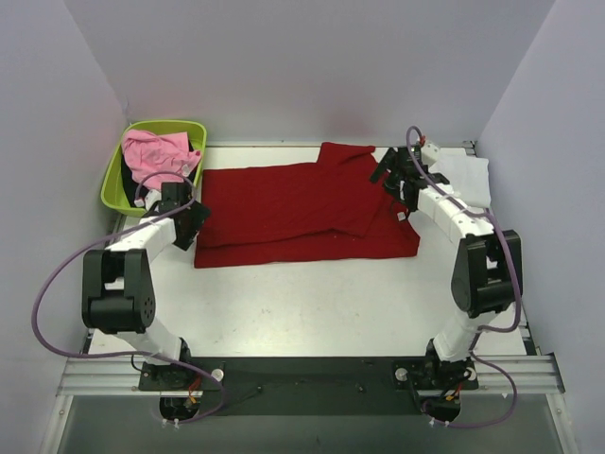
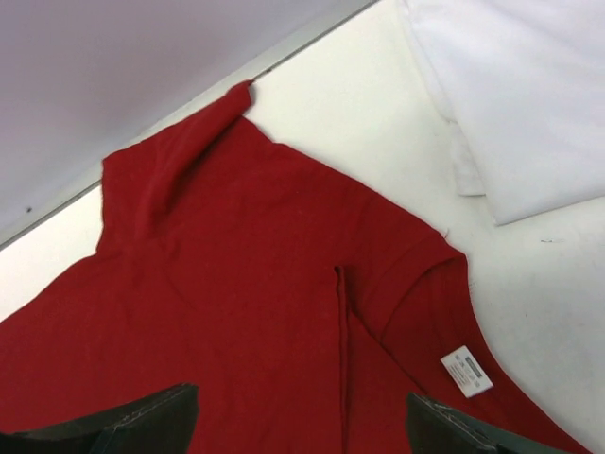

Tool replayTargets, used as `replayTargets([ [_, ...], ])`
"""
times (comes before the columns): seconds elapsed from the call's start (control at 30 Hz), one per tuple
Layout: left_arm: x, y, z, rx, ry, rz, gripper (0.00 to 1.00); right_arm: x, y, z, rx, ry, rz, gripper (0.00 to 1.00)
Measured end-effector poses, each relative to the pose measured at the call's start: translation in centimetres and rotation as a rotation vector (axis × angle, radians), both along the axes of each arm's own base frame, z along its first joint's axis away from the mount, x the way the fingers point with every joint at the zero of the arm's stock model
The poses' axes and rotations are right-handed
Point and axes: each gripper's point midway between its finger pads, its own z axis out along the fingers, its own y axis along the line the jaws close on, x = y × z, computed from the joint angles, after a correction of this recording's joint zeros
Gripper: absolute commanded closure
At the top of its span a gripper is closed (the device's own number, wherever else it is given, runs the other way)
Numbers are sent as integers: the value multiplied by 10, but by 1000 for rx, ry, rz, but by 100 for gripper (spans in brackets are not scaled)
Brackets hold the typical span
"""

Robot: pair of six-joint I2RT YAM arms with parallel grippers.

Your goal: Fold and stack the t-shirts

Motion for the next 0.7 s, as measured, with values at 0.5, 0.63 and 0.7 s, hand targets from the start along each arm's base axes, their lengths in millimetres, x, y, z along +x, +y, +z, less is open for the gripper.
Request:
replayTargets([
  [0.5,-44,-100,60,24,-191,-327,11,-76,109,27,30,-20,419,10],
  [0.63,-55,-114,33,22,-137,-416,11,-96,126,-17,29,95,515,10],
  [0.7,-54,-120,25,21,-130,-450,11,-109,127,-36,19,148,537,10],
])
